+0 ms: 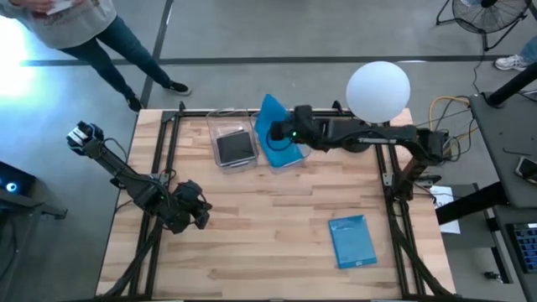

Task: Pick & place jewel cases by type
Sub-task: Put the left blue CD case into the right transparent bin, then put the blue CD case into the right transparent bin

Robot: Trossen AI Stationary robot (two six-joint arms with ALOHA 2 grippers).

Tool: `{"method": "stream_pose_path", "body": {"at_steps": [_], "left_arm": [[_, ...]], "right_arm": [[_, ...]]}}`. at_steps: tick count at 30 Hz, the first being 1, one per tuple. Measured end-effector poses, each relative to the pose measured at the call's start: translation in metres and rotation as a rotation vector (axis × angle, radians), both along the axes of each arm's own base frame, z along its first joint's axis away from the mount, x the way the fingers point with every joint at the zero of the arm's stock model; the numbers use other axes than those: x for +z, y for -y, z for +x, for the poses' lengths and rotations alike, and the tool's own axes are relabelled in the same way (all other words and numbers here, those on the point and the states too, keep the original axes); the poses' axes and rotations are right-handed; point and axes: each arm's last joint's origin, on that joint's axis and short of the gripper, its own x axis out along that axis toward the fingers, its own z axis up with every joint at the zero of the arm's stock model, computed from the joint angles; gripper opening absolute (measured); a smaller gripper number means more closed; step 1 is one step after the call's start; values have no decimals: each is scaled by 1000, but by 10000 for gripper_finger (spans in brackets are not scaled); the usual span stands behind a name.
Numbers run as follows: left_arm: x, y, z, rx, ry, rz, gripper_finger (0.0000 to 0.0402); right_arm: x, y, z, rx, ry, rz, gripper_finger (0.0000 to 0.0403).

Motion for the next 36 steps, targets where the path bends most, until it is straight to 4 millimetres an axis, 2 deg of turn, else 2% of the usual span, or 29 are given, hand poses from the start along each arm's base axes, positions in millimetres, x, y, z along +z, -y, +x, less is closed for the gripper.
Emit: {"method": "stream_pose_path", "body": {"at_steps": [3, 5, 10, 16, 19, 22, 25, 28, 31, 33, 36], "left_arm": [[0, 0, 0, 13, 10, 6, 0], [0, -1, 0, 20, 18, 14, 0], [1, 0, 1, 28, 32, 14, 0], [3, 2, 4, 36, 60, -12, 0], [2, 2, 5, 39, 58, -5, 0], [2, 2, 5, 42, 56, -5, 0], [2, 2, 5, 43, 57, -6, 0], [2, 2, 5, 43, 56, -5, 0], [2, 2, 5, 40, 58, 7, 0], [1, 2, 5, 41, 56, 13, 0], [1, 1, 4, 41, 57, 31, 0]], "right_arm": [[25, 9, -8, 163, -199, 12, 26], [29, 23, -10, 215, -274, 54, 26], [29, 70, -10, 415, -286, 256, 25], [5, 108, -5, 615, -386, 555, 24], [-10, 122, 11, 632, -402, 579, 35], [-25, 131, 29, 661, -422, 575, 76], [-34, 129, 39, 662, -504, 606, 130], [-34, 120, 33, 588, -735, 624, 183], [-28, 108, 39, 558, -801, 510, 223], [-10, 89, 40, 551, -808, 416, 242], [39, 41, 31, 609, -828, 225, 261]]}}
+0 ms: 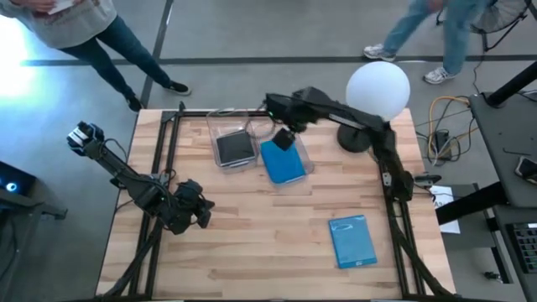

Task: Pick & place jewel cases by type
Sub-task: Put the blue CD case into the right transparent bin

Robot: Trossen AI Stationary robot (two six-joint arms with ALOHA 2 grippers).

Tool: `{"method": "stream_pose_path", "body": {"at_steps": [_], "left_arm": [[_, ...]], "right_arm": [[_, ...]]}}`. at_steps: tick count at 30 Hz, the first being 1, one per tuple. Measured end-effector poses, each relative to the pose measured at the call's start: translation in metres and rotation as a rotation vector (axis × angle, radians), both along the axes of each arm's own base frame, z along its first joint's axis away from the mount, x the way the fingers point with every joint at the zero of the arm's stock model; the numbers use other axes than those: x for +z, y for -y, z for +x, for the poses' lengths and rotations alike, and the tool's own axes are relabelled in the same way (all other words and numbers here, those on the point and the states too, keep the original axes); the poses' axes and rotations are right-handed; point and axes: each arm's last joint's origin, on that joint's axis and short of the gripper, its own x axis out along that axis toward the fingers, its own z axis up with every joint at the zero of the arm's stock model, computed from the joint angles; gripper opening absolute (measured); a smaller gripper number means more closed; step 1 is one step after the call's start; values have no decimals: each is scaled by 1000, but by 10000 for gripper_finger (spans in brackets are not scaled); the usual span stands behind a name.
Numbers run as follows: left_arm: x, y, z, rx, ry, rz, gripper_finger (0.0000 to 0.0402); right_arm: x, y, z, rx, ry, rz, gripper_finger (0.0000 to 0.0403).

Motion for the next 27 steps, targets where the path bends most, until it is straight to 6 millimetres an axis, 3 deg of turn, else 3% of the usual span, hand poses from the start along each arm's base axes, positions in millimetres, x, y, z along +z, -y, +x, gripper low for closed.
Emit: {"method": "stream_pose_path", "body": {"at_steps": [3, 5, 7, 10, 13, 16, 19, 22, 24, 27], "left_arm": [[0, 0, 0, -14, 1, 34, 0], [0, -1, 1, -16, 5, 49, 0], [0, -1, 1, -20, 9, 59, 0], [1, -1, 1, -17, 17, 63, 0], [0, -1, 1, -18, 20, 64, 0], [0, 0, 2, -18, 33, 54, 0], [2, 2, 5, -20, 64, 25, 0], [6, 6, 9, -65, 100, -16, 0], [8, 10, 12, -126, 119, -48, 0], [8, 17, 18, -175, 136, -87, 0]], "right_arm": [[21, -51, -10, 93, 69, 115, 265], [15, -87, -12, 90, 86, 326, 261], [7, -128, -19, 72, 38, 393, 253], [-5, -185, -52, 4, -58, 403, 238], [-28, -228, -89, -206, -106, 332, 221], [-57, -259, -127, -466, -90, 292, 203], [-90, -284, -151, -607, -54, 388, 185], [-127, -297, -160, -720, -28, 399, 172], [-139, -298, -169, -794, -47, 351, 167], [-157, -303, -164, -771, -14, 367, 165]]}}
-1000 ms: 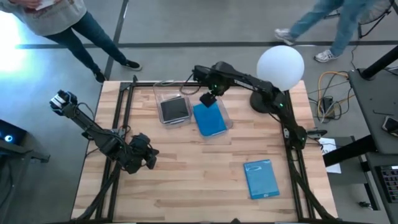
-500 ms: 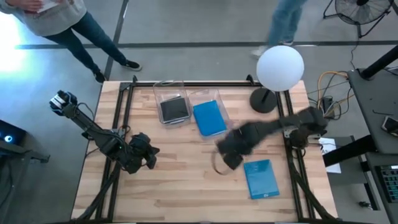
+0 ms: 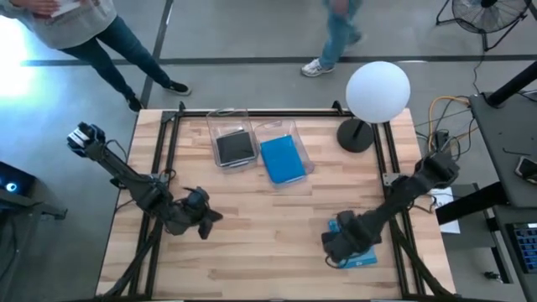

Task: Pick & place jewel cases by type
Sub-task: Put the blue CD case into the right transparent bin

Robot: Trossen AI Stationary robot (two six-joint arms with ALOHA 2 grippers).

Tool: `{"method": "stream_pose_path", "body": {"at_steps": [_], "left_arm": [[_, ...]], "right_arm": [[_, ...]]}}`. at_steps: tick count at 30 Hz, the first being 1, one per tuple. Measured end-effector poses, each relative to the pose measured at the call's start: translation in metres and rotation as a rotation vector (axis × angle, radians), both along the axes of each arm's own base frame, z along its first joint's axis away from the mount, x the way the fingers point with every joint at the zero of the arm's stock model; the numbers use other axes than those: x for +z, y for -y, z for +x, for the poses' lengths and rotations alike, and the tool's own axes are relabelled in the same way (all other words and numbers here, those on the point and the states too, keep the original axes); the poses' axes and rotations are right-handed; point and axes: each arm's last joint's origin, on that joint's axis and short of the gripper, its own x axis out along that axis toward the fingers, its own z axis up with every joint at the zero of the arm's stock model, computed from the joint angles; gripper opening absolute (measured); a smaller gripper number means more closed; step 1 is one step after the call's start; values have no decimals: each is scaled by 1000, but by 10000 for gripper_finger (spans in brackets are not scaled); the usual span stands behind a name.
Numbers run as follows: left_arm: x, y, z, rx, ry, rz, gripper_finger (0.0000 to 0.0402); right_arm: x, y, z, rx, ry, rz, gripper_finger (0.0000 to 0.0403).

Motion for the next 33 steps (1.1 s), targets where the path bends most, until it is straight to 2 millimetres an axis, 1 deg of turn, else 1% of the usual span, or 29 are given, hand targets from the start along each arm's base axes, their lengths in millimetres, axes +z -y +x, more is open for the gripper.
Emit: {"method": "stream_pose_path", "body": {"at_steps": [3, 5, 7, 8, 10, 11, 12, 13, 14, 15, 17, 20, 21, 23, 24, 25, 27, 29, 31, 33], "left_arm": [[-6, 4, 5, 4, -15, 4, 0], [-10, 6, 8, 10, -38, 3, 0], [-12, 10, 11, 8, -54, -7, 0], [-13, 11, 13, 5, -62, -8, 0], [-13, 15, 17, -7, -77, -9, 0], [-13, 17, 19, -11, -79, -10, 0], [-12, 18, 21, -11, -81, -9, 0], [-11, 20, 23, -11, -82, -8, 0], [-11, 22, 25, -11, -83, -8, 0], [-10, 23, 27, -11, -86, -5, 0], [-12, 26, 31, -10, -96, 3, 0], [-23, 29, 36, -11, -145, 16, 0], [-27, 30, 38, -2, -160, 24, 0], [-32, 26, 48, 31, -176, 47, 0], [-33, 22, 55, 51, -168, 60, 0], [-31, 16, 64, 64, -159, 80, 0], [-26, 3, 83, 58, -141, 125, 0], [-22, -9, 102, 17, -123, 157, 0], [-21, -21, 119, -33, -113, 159, 0], [-27, -29, 133, -88, -118, 153, 0]], "right_arm": [[-15, -1, 20, 33, 119, 36, 164], [-31, 1, 28, 22, 95, 46, 164], [-38, -2, 43, 28, 203, 87, 164], [-40, -5, 54, 55, 284, 124, 164], [-36, -7, 74, 93, 505, 135, 164], [-32, -5, 81, 111, 610, 96, 164], [-27, -1, 84, 123, 692, 15, 164], [-18, 0, 88, 105, 775, -50, 164], [-4, 3, 89, 69, 826, -115, 164], [9, 7, 84, 25, 828, -171, 163], [25, 17, 74, -5, 748, -235, 160], [34, 24, 66, 78, 638, -254, 157], [41, 26, 63, 55, 615, -256, 157], [52, 26, 54, -75, 553, -241, 157], [50, 24, 47, -125, 489, -242, 158], [44, 22, 40, -165, 422, -250, 160], [26, 15, 32, -248, 349, -240, 164], [14, 8, 28, -277, 348, -187, 168], [7, 3, 32, -302, 394, -101, 173], [-12, 1, 32, -295, 365, -116, 178]]}}
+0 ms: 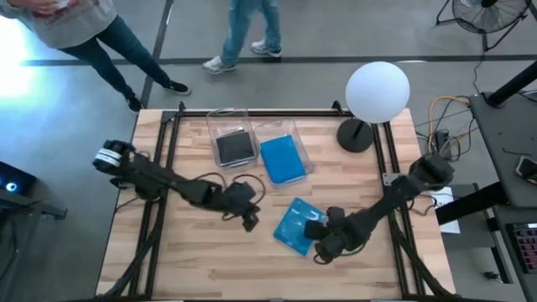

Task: Pick & place jewel cases by type
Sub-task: Put the blue CD case into the right transparent bin

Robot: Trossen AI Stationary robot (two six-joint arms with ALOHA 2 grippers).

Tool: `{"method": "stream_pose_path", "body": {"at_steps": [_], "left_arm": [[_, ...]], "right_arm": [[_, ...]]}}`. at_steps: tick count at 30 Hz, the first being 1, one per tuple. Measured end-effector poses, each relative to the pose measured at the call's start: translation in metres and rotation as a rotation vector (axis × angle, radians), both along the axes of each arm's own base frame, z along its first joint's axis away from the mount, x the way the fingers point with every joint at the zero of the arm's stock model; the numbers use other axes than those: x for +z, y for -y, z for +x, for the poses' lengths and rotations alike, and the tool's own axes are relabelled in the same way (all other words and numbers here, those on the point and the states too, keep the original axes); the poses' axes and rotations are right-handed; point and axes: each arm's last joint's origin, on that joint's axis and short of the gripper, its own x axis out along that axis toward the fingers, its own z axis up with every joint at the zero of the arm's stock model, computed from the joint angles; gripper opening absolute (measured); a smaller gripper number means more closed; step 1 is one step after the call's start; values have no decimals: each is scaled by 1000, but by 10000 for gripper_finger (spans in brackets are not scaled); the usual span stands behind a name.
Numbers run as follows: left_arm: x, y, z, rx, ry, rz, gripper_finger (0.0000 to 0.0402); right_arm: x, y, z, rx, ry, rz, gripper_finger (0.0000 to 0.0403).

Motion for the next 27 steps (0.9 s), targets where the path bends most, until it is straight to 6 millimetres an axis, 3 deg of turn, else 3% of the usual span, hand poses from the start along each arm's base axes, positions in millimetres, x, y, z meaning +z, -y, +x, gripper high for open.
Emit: {"method": "stream_pose_path", "body": {"at_steps": [7, 13, 18, 27], "left_arm": [[-36, 4, 23, -153, -104, -61, 0], [-57, 12, 45, -230, -122, -80, 0], [-63, 18, 56, -305, -140, -104, 0], [-63, 22, 56, -379, -135, -117, 0]], "right_arm": [[-31, 1, 8, -11, -3, 13, 185], [-45, 7, 20, -38, 49, 17, 185], [-33, 7, 30, -48, 208, -43, 185], [-11, 8, 48, 23, 435, -229, 185]]}}
